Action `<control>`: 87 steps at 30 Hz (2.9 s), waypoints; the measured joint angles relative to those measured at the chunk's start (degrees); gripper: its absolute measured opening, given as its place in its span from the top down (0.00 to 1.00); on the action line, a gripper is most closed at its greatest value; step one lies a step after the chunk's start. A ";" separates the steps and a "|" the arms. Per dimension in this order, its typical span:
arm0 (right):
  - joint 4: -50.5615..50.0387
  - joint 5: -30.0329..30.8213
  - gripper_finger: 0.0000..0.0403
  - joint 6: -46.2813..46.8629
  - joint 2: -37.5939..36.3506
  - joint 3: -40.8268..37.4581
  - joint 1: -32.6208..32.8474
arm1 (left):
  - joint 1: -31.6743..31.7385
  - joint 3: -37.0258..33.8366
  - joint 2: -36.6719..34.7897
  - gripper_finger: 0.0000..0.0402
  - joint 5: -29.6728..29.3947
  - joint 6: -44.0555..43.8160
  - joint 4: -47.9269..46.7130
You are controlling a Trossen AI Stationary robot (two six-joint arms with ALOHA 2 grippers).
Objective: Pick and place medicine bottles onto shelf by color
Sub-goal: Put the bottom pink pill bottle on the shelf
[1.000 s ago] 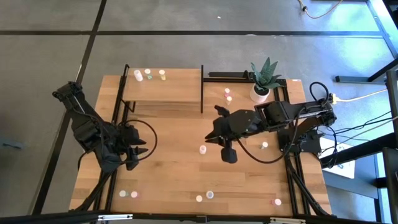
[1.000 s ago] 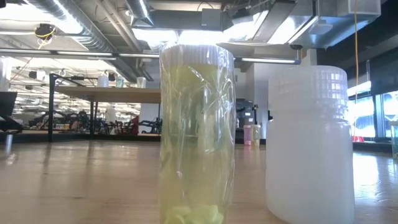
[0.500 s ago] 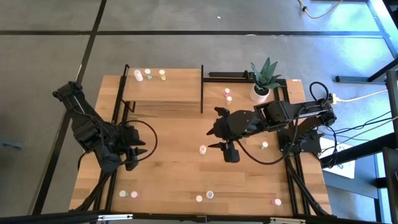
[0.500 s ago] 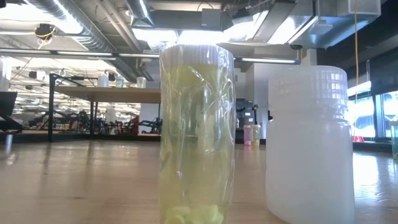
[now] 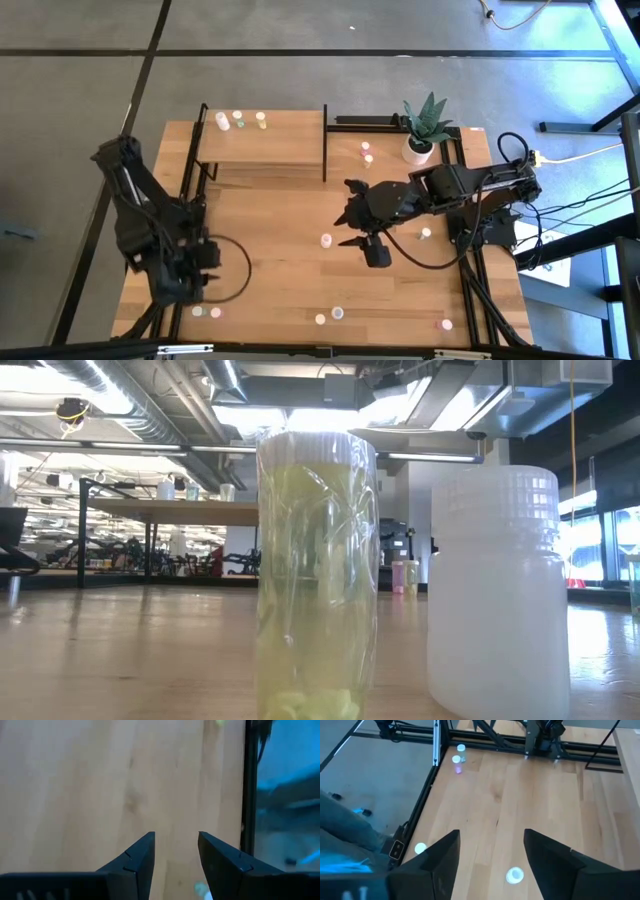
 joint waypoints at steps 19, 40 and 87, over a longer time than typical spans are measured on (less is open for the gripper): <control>-1.74 0.00 0.45 0.00 0.00 0.00 -0.02 | -6.59 0.00 12.63 0.64 3.49 -2.41 12.99; -1.72 -5.07 0.45 0.03 0.00 0.00 -0.04 | -9.28 0.00 15.81 0.64 4.10 -10.15 12.84; -1.63 -5.14 0.45 0.04 0.00 -0.02 -0.02 | -9.68 0.00 22.55 0.44 4.17 -16.56 12.61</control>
